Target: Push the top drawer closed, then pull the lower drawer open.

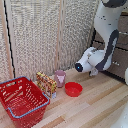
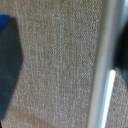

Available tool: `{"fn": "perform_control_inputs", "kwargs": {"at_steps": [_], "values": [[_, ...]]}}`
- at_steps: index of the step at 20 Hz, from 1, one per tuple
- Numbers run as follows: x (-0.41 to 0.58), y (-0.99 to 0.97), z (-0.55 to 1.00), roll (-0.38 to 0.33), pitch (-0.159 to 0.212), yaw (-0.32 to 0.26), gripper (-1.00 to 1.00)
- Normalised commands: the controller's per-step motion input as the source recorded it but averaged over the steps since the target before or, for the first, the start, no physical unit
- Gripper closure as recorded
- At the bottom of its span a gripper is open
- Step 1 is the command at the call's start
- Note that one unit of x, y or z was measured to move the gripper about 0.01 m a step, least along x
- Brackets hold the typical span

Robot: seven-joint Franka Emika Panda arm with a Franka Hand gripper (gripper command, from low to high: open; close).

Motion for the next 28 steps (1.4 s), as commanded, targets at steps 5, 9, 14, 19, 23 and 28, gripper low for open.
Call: {"fn": "perform_control_inputs", "kwargs": {"at_steps": [5, 9, 14, 19, 23, 28], "values": [[0.215, -0.05, -0.01, 0.04, 0.042, 0.134, 1.0], [0.188, -0.03, 0.19, 0.105, 0.041, 0.23, 1.0], [0.114, 0.16, 0.29, 0.14, 0.035, 0.152, 1.0], [0.01, 0.44, 0.34, 0.164, 0.0, 0.067, 1.0], [0.0, 0.49, 0.3, 0.15, 0.0, 0.066, 1.0], [0.0, 0.48, 0.27, 0.147, 0.0, 0.064, 1.0]]}}
